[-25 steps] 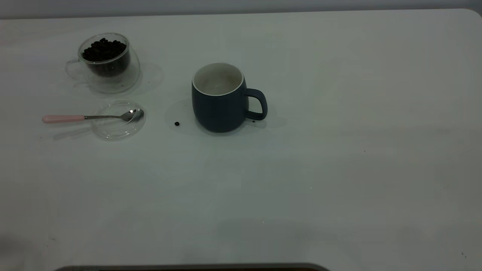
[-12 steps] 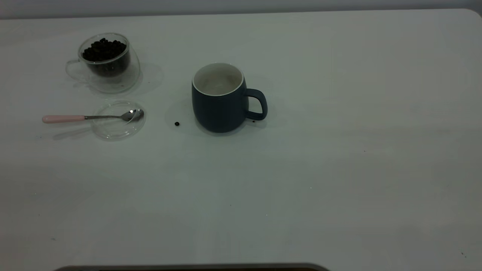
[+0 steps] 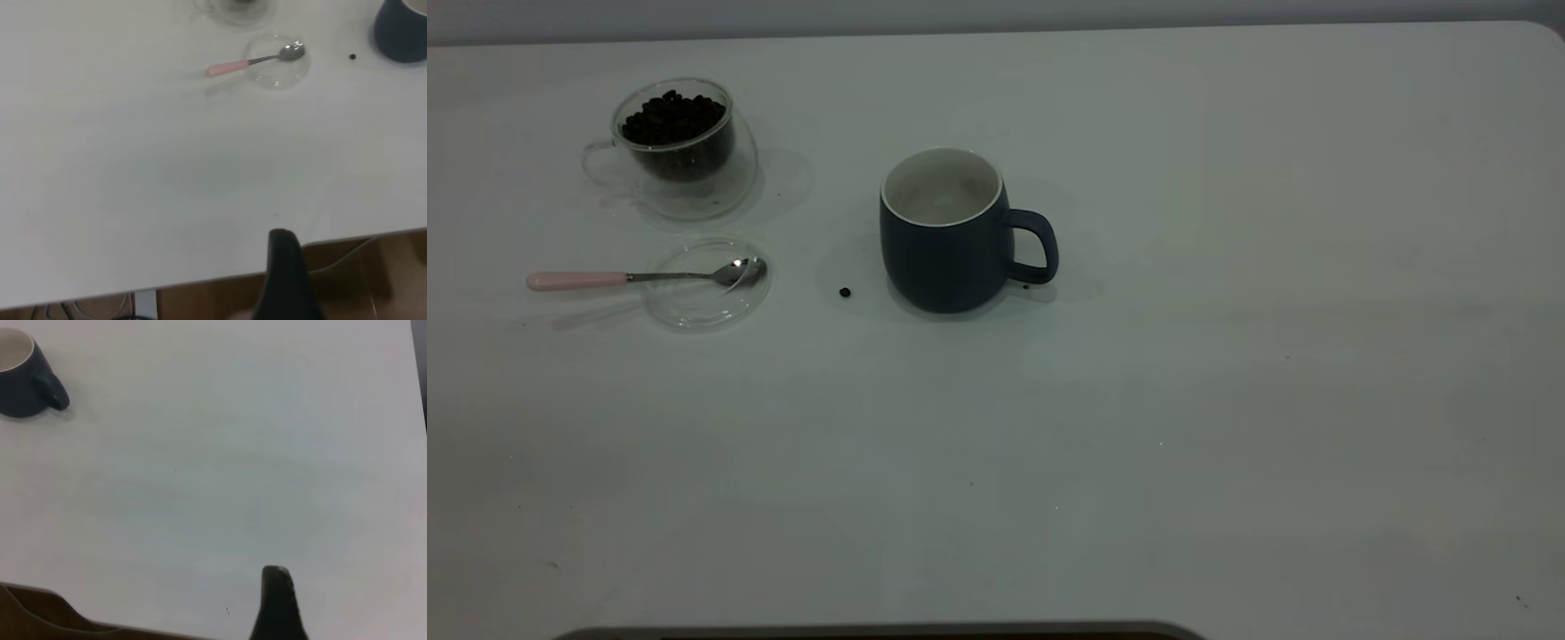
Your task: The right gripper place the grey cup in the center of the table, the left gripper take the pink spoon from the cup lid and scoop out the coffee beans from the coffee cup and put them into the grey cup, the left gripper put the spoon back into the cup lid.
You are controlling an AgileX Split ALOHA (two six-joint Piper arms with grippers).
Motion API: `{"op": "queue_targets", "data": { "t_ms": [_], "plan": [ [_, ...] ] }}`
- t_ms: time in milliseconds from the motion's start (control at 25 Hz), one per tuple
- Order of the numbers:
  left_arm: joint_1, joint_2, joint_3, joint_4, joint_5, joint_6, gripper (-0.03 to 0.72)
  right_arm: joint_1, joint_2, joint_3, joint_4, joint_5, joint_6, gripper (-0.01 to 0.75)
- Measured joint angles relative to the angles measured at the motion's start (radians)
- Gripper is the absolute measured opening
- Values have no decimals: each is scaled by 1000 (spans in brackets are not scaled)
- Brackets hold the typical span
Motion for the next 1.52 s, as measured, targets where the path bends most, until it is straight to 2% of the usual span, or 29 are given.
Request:
{"op": "queue_targets", "data": {
  "t_ms": [360,1520],
  "plan": [
    [0,-60,2,32,0,-65,590,0,0,0,0,0,0,591],
    [0,-60,3,33,1,-71,588,0,0,0,0,0,1,591]
  ]
}}
